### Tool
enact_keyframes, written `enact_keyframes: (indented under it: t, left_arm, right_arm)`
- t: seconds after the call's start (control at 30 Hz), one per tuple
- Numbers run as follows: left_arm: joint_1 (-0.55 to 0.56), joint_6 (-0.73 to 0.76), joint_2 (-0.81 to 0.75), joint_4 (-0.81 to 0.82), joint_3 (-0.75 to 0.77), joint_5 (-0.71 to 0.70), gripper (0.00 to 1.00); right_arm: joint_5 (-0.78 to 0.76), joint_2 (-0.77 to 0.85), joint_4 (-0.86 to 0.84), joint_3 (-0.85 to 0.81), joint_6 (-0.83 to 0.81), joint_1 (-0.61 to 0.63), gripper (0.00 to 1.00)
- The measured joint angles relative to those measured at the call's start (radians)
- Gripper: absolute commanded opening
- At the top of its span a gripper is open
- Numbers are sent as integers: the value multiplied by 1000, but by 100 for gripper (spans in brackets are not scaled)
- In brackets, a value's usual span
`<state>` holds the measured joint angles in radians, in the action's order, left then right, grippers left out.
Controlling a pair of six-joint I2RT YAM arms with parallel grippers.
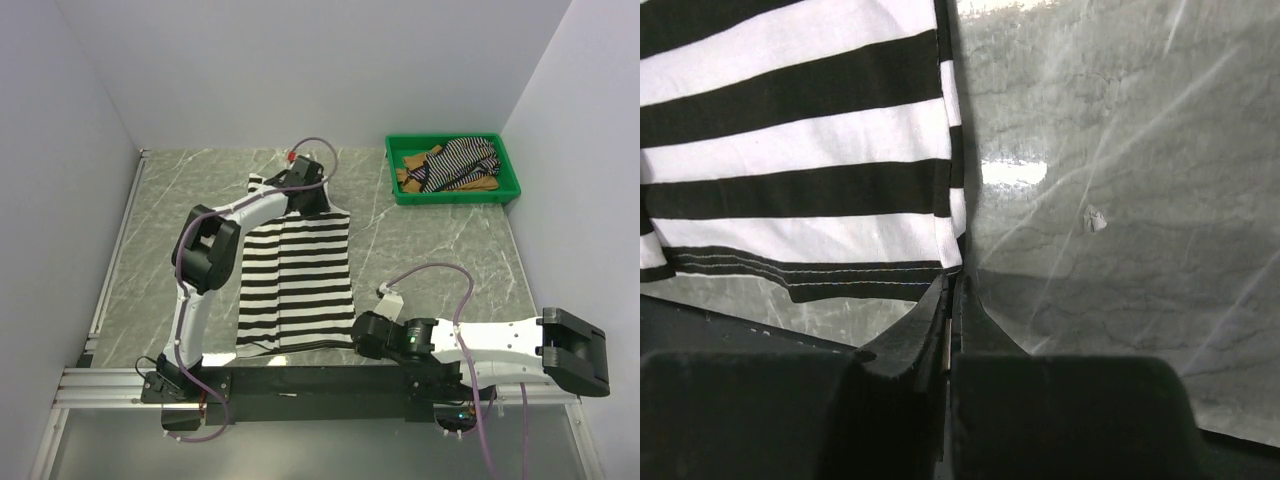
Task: Fold and stack the tank tops
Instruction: Fold the tank top
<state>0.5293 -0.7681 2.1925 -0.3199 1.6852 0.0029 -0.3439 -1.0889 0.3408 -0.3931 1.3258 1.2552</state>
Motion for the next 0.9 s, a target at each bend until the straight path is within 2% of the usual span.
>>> enact_keyframes:
  t: [0.27, 0.4, 0.63, 0.9]
  left_arm:
    - [156, 2, 32, -24, 148, -154, 53]
    - [216, 24, 93, -24, 184, -266, 51]
    - [249, 75, 207, -32, 242, -494, 46]
    - [254, 130, 209, -24, 269, -575, 43]
  right_arm:
    - [-31, 13, 12, 0, 50, 21, 0]
    - [-34, 29, 11, 1, 53, 21, 0]
    - [-35, 40, 10, 2, 53, 21, 0]
    - [-35, 40, 10, 2, 48, 22, 0]
